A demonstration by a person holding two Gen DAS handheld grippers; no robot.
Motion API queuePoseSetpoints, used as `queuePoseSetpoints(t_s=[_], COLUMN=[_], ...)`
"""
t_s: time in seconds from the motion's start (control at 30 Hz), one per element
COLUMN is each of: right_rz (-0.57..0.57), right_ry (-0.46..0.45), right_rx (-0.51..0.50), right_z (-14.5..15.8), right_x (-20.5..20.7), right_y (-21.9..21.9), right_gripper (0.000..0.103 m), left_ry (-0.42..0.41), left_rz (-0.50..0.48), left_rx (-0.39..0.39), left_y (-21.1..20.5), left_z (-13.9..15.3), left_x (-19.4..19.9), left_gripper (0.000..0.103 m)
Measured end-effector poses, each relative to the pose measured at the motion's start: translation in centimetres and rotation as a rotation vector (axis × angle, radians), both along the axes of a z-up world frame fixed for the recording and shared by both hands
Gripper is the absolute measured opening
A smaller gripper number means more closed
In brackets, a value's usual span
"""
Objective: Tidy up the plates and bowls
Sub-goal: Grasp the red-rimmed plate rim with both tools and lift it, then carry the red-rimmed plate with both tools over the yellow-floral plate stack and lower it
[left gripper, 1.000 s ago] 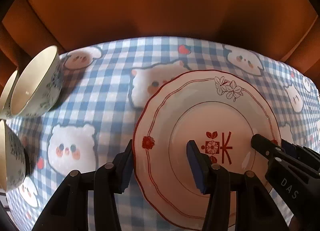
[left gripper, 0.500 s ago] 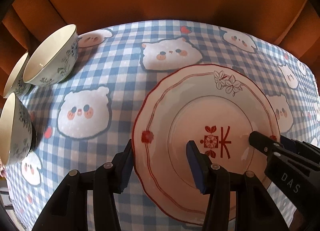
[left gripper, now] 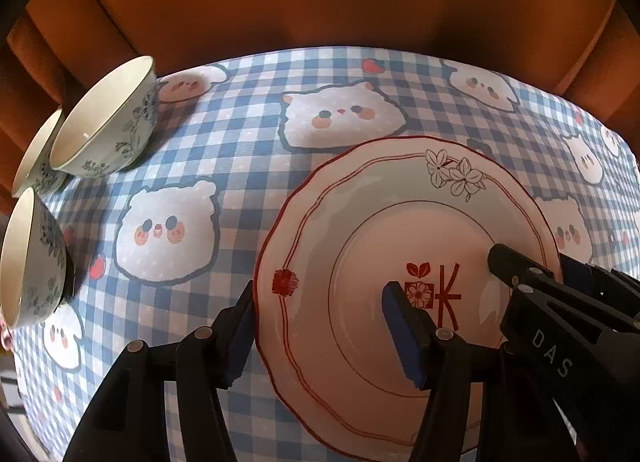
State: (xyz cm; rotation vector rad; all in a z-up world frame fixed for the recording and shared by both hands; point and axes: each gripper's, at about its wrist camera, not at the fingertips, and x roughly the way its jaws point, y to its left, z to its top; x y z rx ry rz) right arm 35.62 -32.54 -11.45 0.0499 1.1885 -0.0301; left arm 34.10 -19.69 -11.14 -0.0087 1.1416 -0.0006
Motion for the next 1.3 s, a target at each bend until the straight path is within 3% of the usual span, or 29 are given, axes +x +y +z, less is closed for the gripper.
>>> queuePoseSetpoints(t_s=[0.2,0.5,1.0,1.3], right_rz=[0.008,0.004,-0.035,-0.124], right_ry=[0.003,-0.044,-0.092,-0.109], right_rx=[-0.009,-0.002,-0.035,-0.057], right_z=[0.6,3.6,7.9,9.1], right_x=[0.0,-2.6,-9.6,-14.7], right_y=[0.4,1.0,3.6,4.6], right_gripper=[0.046,0.046,0.046,0.046], left_ry=[0.001,-0.041,-0.065,-0.081], left_rz=[-0.003,-0.019,-0.093,-0.199], left_rx=[0.0,0.003,-0.031,-0.057], left_y=[0.4,1.5,5.5,6.1], left_z=[0.6,3.8,7.8,8.9], left_x=[-0.8,-2.8,-8.2,-11.7], left_gripper=[0.062,0.062,0.061,0.061])
